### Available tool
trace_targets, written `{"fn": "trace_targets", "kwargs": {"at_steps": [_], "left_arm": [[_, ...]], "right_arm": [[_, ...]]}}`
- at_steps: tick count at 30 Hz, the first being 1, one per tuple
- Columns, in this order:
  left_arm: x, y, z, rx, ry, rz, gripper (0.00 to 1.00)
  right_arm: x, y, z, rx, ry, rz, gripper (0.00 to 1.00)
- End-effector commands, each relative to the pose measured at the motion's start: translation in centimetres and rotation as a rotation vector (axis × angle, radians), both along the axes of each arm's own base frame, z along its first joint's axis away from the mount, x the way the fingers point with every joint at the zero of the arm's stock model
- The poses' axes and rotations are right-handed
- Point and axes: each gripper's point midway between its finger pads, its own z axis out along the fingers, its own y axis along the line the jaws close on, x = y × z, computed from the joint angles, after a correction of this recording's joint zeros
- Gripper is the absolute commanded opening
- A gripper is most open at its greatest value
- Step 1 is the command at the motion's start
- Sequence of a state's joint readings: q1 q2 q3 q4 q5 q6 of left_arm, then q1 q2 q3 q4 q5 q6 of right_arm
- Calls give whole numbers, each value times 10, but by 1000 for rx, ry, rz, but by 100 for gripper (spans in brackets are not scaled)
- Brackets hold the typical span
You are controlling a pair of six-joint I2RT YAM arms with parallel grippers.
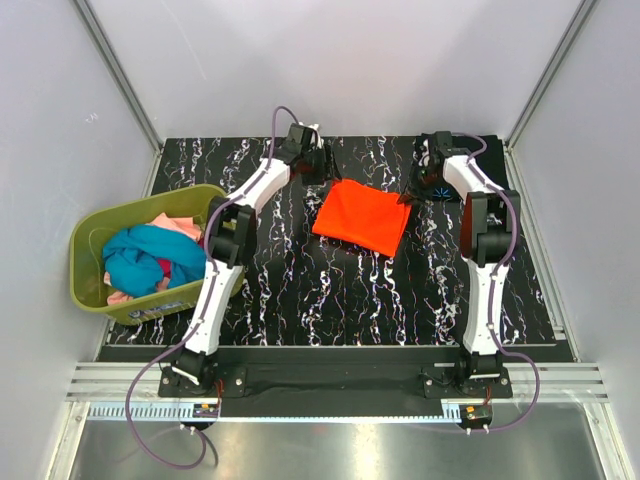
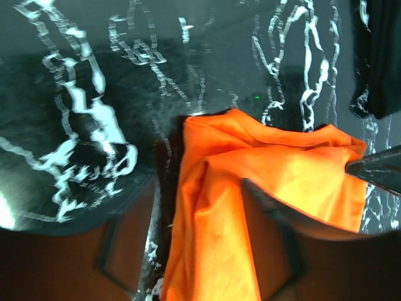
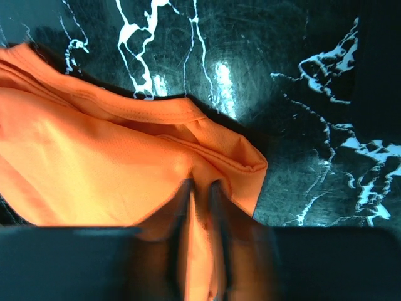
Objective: Fold and stack the t-shirts
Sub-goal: Fold the tshirt
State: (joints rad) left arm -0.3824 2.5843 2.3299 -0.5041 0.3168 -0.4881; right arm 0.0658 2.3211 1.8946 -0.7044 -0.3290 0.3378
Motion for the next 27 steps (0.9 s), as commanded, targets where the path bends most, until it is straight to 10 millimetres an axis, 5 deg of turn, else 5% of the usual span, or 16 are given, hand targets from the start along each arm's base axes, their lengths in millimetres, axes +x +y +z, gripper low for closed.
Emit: {"fn": "trace_targets", "kwargs": {"at_steps": [1, 2, 3, 4, 6, 7, 9, 14, 20, 27], "left_arm": [[8, 23, 75, 26, -115, 67, 67], [5, 27, 76, 42, -111, 75, 68], [-1, 30, 102, 34, -143, 76, 68], [-11, 33, 90, 53, -115, 74, 68], [-23, 36, 116, 47, -157, 72, 68], [-32, 35, 111, 55, -137, 66, 68], [-42, 28, 127, 12, -153, 44, 65], [-69, -17, 125, -98, -101, -106, 51], [-78, -26, 70, -73, 45, -94, 47], [-100, 11, -8, 155, 234, -33, 41]], "right_arm": [[11, -4, 16, -47, -42, 15, 28], [6, -5, 16, -59, -22, 23, 29], [10, -7, 23, -68, -31, 22, 31], [9, -9, 27, -83, -31, 23, 32], [8, -13, 41, -104, -30, 25, 42], [7, -17, 46, -134, -38, 30, 45], [3, -26, 64, -176, -43, 20, 51], [-8, -34, 93, -241, -36, 8, 57], [-31, 34, 93, -90, -10, 130, 56], [-61, 95, 41, -16, 106, 204, 55]]}}
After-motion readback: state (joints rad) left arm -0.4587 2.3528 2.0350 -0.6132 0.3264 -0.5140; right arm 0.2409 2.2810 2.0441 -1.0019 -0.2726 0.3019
